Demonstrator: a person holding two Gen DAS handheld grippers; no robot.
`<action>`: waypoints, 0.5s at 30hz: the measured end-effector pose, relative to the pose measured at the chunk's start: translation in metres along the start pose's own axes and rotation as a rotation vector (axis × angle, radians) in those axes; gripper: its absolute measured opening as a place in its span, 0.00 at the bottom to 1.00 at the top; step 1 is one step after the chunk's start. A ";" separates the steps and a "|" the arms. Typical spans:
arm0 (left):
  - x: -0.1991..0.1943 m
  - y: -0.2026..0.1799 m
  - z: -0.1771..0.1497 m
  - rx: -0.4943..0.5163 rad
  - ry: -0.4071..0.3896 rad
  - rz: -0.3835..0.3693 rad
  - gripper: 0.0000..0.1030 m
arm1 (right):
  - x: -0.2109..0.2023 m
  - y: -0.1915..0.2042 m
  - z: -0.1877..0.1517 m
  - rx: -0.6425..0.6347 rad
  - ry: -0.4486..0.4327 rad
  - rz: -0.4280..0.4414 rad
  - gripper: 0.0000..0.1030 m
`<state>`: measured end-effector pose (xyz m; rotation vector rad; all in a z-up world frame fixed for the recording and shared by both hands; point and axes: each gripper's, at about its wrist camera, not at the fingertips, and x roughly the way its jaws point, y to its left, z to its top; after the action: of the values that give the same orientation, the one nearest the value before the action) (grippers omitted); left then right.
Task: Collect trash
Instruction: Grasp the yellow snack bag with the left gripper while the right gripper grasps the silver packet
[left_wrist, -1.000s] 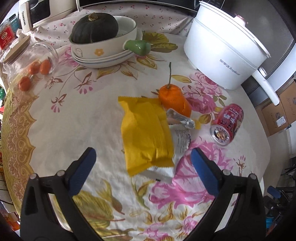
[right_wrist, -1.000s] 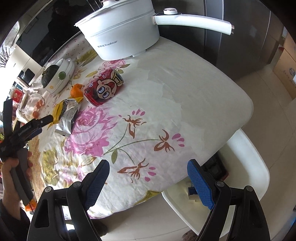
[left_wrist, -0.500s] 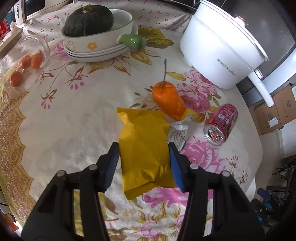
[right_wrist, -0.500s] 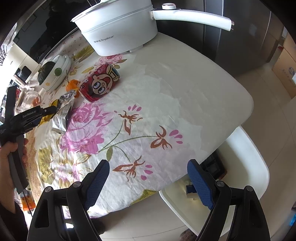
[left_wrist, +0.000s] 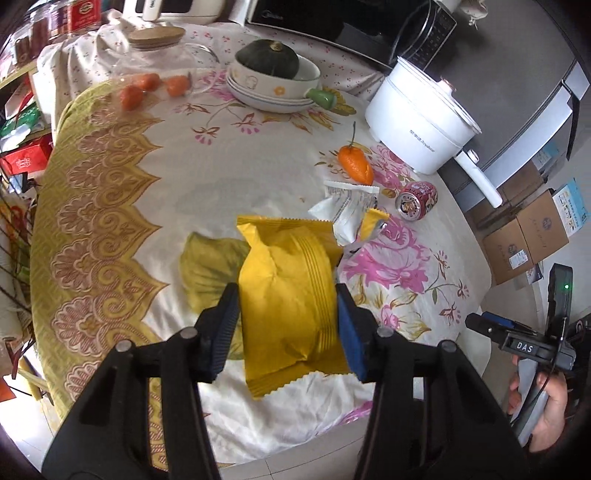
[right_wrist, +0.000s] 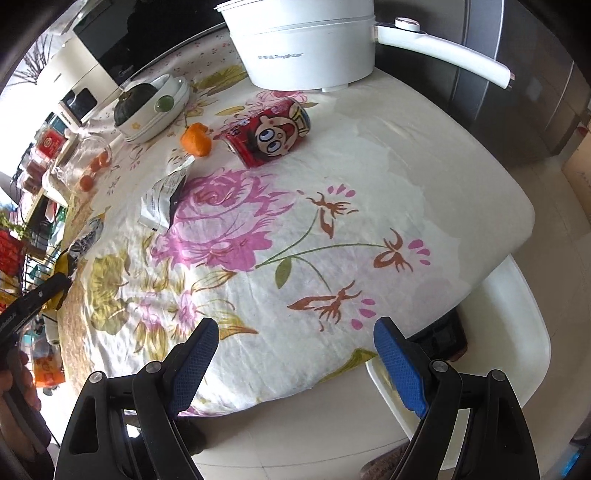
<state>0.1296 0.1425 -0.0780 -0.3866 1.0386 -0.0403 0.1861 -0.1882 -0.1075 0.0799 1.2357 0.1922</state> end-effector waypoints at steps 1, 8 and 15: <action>-0.005 0.006 0.001 -0.021 -0.008 -0.009 0.51 | 0.001 0.008 0.001 -0.008 0.002 0.006 0.85; -0.021 0.024 0.008 0.004 -0.088 0.056 0.51 | 0.031 0.076 0.038 -0.008 0.009 0.098 0.85; -0.032 0.056 0.010 -0.053 -0.113 0.056 0.51 | 0.085 0.122 0.079 0.080 0.009 0.175 0.85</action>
<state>0.1129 0.2044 -0.0656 -0.4034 0.9393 0.0585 0.2752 -0.0486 -0.1399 0.2573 1.2455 0.2945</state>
